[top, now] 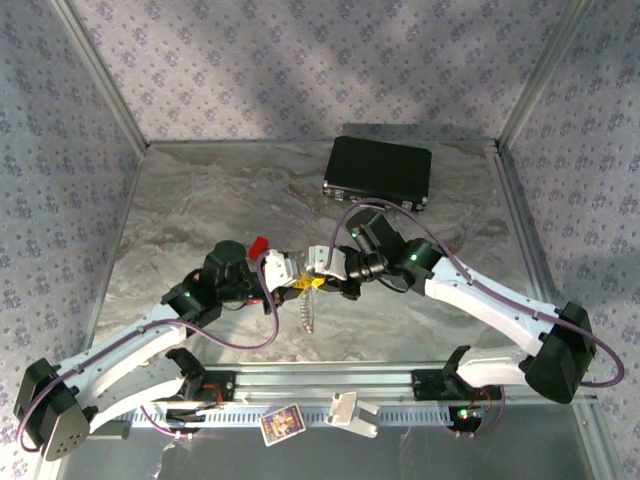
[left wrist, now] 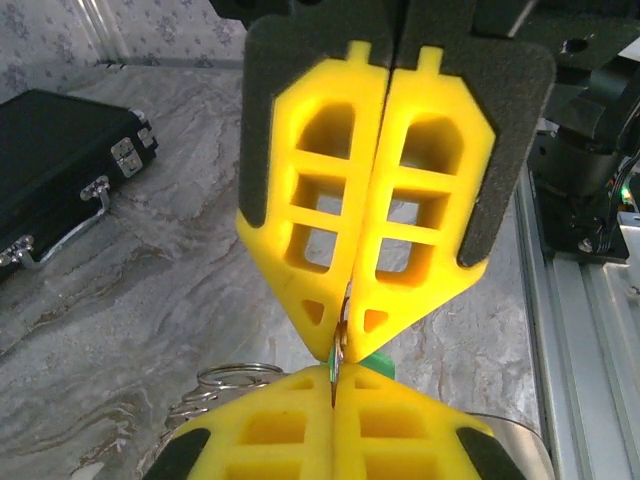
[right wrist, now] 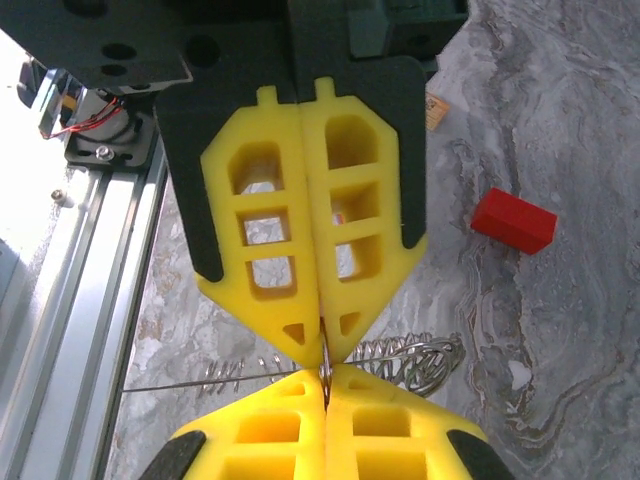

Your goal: Put the keys on the keyring

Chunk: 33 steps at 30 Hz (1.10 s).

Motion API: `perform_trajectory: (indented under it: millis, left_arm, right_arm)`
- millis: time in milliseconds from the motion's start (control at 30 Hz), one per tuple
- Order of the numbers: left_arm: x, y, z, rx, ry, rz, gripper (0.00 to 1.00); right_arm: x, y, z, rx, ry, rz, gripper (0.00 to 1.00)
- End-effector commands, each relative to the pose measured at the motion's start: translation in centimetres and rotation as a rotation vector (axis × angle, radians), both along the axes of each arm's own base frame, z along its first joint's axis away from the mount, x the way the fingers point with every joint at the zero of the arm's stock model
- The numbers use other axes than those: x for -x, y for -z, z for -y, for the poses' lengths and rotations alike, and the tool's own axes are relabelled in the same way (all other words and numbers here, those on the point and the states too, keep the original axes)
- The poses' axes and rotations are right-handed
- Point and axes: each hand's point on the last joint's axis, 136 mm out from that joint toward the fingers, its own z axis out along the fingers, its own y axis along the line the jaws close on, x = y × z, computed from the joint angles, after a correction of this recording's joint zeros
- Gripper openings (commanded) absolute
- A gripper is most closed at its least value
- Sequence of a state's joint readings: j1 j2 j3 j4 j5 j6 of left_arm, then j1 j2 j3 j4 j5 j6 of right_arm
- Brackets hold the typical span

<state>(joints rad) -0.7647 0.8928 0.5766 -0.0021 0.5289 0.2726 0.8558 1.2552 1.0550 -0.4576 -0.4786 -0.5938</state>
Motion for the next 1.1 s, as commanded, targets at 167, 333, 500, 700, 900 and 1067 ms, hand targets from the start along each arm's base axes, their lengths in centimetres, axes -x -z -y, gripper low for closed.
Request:
perform_trajectory:
  millis: [167,333,500,700,900,1067]
  left_arm:
    - [-0.7,-2.0,0.3,0.162,-0.026,0.081,0.00]
    - [-0.9,-2.8,0.6,0.260,-0.035,0.092,0.00]
    - [-0.5,-3.0,0.7,0.313,-0.012,0.092,0.00]
    - [-0.2,-2.7,0.9,0.334,0.013,0.098,0.00]
    - [-0.2,-2.8,1.3,0.331,0.030,0.103,0.00]
    - [0.2,-2.8,1.4,0.317,0.055,0.099,0.00]
  right_arm:
    - [-1.1,-3.6,2.2,-0.316,0.102,-0.085,0.41]
    - [-0.8,-2.4,2.6,-0.341,0.119,-0.105,0.41]
    - [-1.1,-1.7,2.4,-0.372,0.119,-0.099,0.41]
    - [-0.5,-1.4,2.1,-0.372,0.083,-0.124,0.40]
    - [-0.5,-1.0,2.3,-0.328,0.089,-0.131,0.38]
    - [-2.6,-0.7,3.2,-0.265,0.196,-0.038,0.38]
